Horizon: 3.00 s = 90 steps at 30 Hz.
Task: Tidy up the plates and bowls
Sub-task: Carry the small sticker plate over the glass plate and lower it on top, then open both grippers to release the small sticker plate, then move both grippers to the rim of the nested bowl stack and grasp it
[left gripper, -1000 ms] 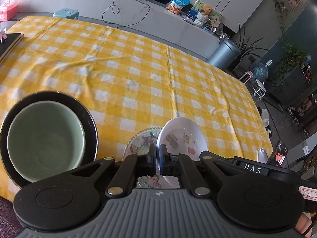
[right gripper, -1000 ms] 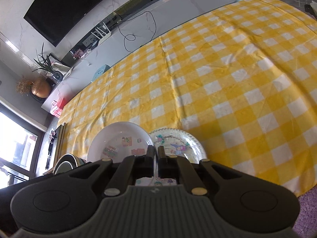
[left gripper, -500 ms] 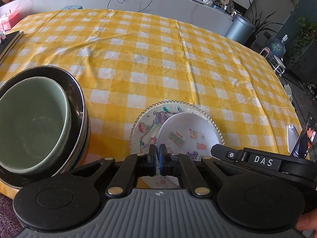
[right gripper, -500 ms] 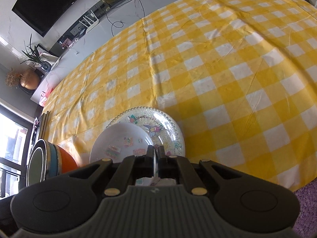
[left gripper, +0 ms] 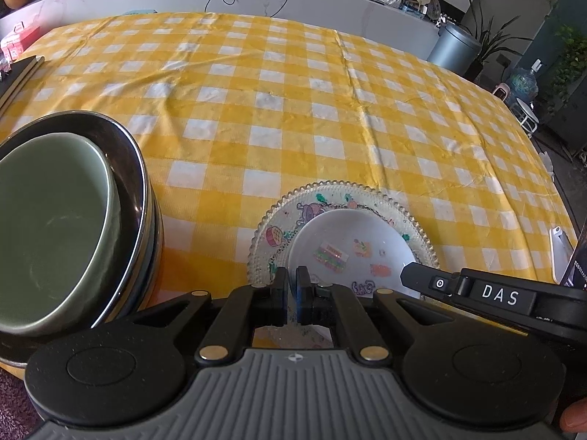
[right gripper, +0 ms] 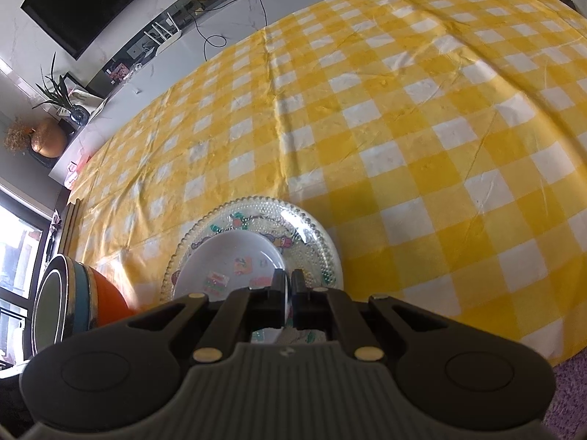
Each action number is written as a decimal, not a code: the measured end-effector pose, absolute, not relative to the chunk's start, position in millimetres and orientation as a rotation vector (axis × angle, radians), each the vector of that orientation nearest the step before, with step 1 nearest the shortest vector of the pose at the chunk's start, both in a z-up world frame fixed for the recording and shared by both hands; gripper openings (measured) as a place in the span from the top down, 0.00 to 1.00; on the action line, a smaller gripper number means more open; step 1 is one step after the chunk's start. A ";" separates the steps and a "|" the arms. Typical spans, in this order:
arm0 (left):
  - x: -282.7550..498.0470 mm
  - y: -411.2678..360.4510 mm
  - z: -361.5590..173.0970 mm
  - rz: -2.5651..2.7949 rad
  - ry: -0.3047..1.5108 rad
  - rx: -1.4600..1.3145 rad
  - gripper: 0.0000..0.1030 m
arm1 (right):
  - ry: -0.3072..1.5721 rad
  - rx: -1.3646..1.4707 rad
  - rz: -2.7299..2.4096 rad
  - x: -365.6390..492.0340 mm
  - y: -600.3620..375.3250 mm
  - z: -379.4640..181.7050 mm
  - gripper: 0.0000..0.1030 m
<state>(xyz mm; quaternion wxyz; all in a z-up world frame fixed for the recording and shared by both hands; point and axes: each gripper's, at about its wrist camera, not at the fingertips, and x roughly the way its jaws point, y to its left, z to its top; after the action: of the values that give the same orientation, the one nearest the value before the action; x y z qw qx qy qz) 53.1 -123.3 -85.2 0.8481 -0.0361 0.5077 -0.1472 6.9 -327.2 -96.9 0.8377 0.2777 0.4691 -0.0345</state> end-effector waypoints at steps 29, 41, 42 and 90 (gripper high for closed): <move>33.1 -111.0 -30.1 -0.323 0.918 0.016 0.57 | 0.868 0.398 -0.094 -5.9 -305.1 -55.5 0.54; 24.6 -62.0 3.4 -0.232 0.824 0.065 0.44 | 0.793 0.284 0.005 -13.3 -248.5 -24.6 0.28; 23.4 -57.6 5.1 -0.220 0.815 0.079 0.43 | 0.790 0.277 0.008 -13.0 -243.6 -22.8 0.28; 67.3 81.3 -80.9 -0.147 1.081 -0.542 0.42 | 1.170 0.557 0.147 63.6 -166.1 -90.2 0.46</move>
<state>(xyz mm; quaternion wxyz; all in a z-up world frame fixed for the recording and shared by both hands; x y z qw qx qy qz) 67.3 81.3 -80.9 0.8201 -0.2545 0.5078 -0.0689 63.6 -166.1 -90.2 0.7947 0.2593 0.5445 0.0686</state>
